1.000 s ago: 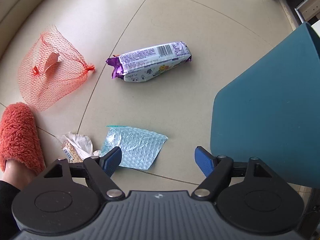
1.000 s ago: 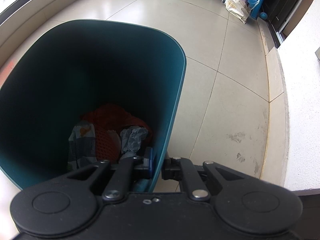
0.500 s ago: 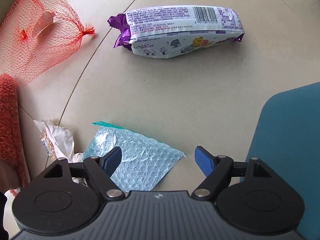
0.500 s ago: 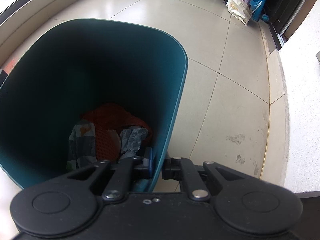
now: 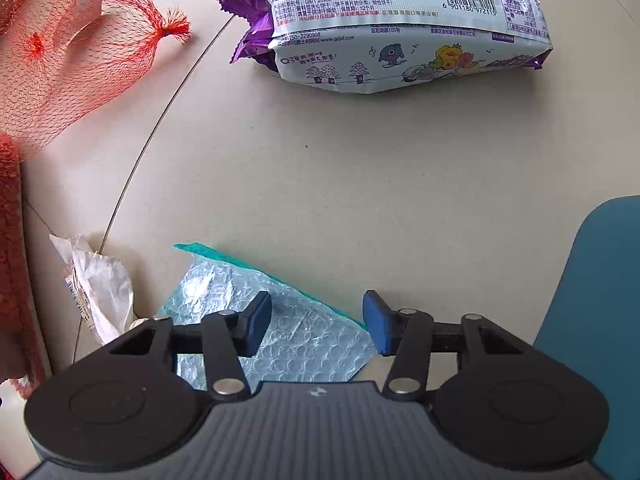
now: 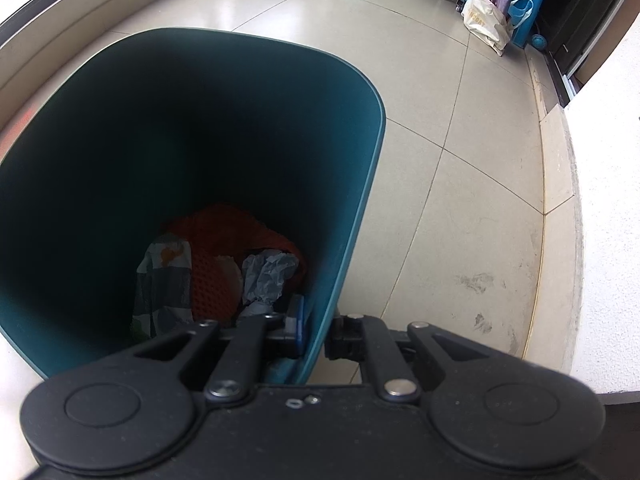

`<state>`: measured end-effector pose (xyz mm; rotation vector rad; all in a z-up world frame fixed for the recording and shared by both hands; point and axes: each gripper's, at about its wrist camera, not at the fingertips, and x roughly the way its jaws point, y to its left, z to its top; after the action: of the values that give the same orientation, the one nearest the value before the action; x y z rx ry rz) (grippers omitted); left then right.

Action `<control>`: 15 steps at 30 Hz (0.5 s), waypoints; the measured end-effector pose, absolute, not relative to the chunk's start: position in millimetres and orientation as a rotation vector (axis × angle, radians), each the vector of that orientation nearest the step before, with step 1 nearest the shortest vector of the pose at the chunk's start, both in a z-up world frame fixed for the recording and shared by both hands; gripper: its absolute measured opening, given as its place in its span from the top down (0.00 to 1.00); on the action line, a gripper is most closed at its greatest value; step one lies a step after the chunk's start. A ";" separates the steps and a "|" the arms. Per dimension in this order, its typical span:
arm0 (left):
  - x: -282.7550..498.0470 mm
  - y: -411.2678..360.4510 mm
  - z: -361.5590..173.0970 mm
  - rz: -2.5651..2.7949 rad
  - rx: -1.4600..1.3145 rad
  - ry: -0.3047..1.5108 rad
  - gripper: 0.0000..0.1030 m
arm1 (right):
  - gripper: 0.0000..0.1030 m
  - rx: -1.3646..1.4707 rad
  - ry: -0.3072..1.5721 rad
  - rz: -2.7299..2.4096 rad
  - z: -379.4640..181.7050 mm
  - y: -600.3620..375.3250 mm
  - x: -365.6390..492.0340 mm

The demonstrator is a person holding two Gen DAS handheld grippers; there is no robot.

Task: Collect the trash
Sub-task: 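Return the left tool to the pile and grasp the silver bubble wrap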

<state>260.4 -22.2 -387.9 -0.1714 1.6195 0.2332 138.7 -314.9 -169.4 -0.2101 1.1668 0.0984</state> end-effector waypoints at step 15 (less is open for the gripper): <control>238.4 -9.0 -294.9 0.170 -0.126 1.520 0.97 | 0.92 -0.235 1.169 0.076 -174.9 -308.0 140.5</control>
<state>238.4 -9.0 -294.9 -0.1264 1.5204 0.1699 140.5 -308.0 -174.9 -0.2349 1.1688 0.0758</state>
